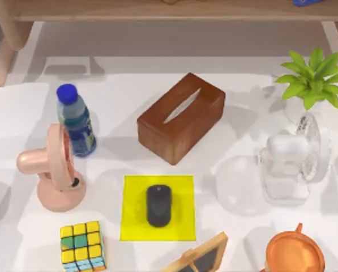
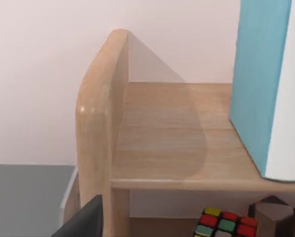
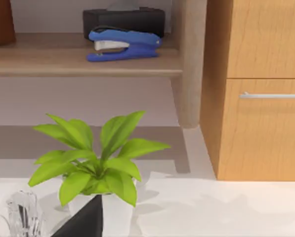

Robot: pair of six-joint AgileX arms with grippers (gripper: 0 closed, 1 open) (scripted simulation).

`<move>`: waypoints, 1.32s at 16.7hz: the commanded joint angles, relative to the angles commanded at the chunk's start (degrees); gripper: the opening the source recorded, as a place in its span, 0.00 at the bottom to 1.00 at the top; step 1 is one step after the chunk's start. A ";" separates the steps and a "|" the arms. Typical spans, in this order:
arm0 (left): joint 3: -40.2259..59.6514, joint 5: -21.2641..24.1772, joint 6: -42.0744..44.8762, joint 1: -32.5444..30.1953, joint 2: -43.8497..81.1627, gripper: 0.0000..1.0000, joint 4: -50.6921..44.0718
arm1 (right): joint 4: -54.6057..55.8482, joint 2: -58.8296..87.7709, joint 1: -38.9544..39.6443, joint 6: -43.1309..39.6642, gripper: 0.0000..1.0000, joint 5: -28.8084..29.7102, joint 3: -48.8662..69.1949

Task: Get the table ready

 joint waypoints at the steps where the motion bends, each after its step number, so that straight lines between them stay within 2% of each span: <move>1: 5.44 -0.79 0.02 -0.89 5.15 1.00 -0.12 | 0.00 0.00 0.00 0.00 1.00 0.00 0.00; 5: 22.99 -3.48 0.08 -3.92 22.43 1.00 -0.54 | 0.00 0.00 0.00 0.00 1.00 0.00 0.00; 8: 31.08 -4.80 0.11 -5.41 30.33 1.00 -0.74 | 0.00 0.00 0.00 0.00 1.00 0.00 0.00; 16: 34.14 -5.16 0.12 -5.71 33.19 1.00 -0.86 | 0.00 0.00 0.00 0.00 1.00 0.00 0.00; 22: 40.51 -4.47 0.09 -5.21 37.94 1.00 -2.41 | 0.00 0.00 0.00 0.00 1.00 0.00 0.00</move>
